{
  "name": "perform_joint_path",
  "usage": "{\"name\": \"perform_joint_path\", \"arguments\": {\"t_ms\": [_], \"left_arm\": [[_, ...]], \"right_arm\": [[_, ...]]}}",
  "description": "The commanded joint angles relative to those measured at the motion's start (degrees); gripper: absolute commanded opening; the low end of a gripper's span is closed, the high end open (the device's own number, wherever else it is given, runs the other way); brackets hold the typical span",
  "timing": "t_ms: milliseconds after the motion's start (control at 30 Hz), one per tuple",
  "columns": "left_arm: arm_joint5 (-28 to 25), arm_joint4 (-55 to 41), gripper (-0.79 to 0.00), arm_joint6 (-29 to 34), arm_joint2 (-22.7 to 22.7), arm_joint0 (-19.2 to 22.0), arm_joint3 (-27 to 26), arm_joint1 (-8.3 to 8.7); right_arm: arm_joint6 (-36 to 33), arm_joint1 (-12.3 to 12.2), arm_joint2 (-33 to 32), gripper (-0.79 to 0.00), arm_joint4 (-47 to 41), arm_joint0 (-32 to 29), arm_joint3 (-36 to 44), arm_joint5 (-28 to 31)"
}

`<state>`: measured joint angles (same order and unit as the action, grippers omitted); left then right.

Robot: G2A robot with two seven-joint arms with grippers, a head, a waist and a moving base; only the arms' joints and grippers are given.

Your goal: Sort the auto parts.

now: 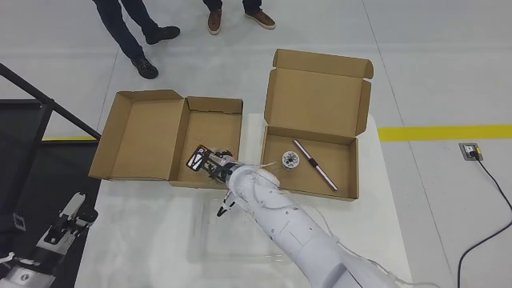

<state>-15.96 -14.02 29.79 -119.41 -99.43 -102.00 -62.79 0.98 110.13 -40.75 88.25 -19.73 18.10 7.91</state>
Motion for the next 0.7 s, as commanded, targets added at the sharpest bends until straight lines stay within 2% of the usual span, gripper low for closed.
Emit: {"name": "perform_joint_path", "arguments": {"t_ms": [0, 300, 667], "left_arm": [[-0.1, -0.2, 0.0, 0.1, -0.2, 0.0, 0.0, -0.01], [-0.2, -0.5, 0.0, 0.1, -0.4, -0.3, -0.3, -0.12], [-0.4, -0.9, 0.0, 0.2, -1.0, -0.6, -0.3, -0.23]], "right_arm": [[2.3, -0.7, -0.1, -0.477, 1.0, -1.2, 1.7, -0.7], [8.0, -5.2, -2.2, -0.483, 6.9, -8.5, 14.8, -1.8], [6.9, -12.6, -9.2, -0.499, 18.1, -23.8, 42.3, 5.2]]}}
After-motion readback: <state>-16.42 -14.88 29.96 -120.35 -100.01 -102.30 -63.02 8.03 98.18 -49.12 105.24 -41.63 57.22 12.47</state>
